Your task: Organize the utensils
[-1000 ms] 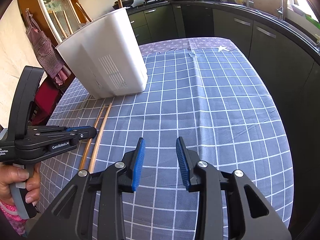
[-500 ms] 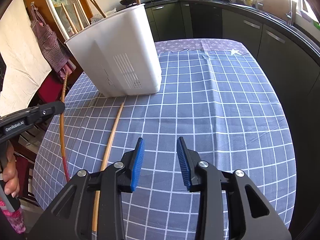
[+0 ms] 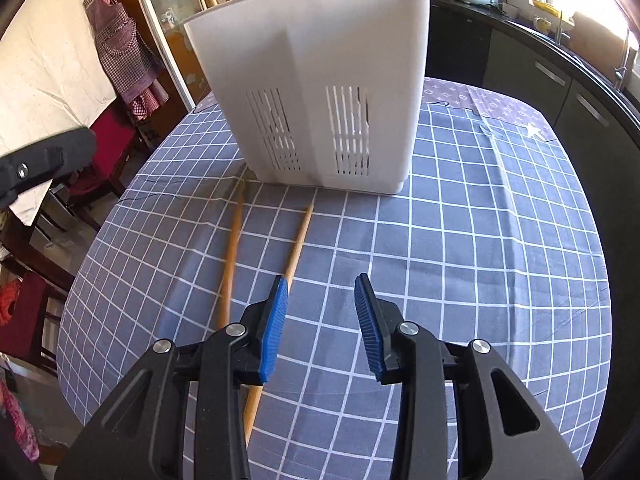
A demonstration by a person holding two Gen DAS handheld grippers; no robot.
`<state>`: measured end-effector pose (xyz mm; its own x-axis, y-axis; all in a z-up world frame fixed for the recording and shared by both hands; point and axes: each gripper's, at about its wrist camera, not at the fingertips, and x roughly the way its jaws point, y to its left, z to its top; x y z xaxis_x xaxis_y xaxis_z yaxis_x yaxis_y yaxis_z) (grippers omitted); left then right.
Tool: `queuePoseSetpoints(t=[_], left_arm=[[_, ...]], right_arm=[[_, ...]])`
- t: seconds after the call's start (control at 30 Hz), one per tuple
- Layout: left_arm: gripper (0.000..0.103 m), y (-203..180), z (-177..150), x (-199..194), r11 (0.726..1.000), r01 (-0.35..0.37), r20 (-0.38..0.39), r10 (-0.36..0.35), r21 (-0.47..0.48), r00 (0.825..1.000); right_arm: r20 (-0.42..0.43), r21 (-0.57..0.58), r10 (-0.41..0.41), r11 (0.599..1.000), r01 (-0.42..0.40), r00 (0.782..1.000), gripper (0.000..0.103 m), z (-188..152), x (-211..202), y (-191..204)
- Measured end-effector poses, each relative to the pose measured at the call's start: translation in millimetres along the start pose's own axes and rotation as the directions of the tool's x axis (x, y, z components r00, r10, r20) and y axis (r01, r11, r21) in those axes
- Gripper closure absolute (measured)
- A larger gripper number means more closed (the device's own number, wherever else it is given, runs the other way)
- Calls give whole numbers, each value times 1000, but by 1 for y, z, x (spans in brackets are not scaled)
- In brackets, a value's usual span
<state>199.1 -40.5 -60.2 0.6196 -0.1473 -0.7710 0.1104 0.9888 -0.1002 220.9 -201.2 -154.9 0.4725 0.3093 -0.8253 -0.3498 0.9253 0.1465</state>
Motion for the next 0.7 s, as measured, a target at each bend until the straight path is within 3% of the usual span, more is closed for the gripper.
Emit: queuePoseSetpoints(t=[0.1,0.17,0.3,0.5,0.7], left_arm=[[94,4,-5,28,999,9,-89,-12,-34,996],[89,5,-9,49,997,31,-152,-41,-68,987],[88,6,-15,86,992,25,-238,-54,-124,970],[88,9,-15,116,983,-32,-289,-21,-178,957],[88,6,-13,130,981,-100,-312,44,-168,949]], right_arm=[[9,25,-13,1000,13,1000,68,-1,-5,-12],[14,47,-20,999,19,1000,68,-3,-8,-21],[12,80,-21,997,20,1000,68,-8,-10,-37],[15,104,6,995,-8,1000,68,-15,-11,-49],[38,126,36,991,-41,999,68,-20,-15,-63]])
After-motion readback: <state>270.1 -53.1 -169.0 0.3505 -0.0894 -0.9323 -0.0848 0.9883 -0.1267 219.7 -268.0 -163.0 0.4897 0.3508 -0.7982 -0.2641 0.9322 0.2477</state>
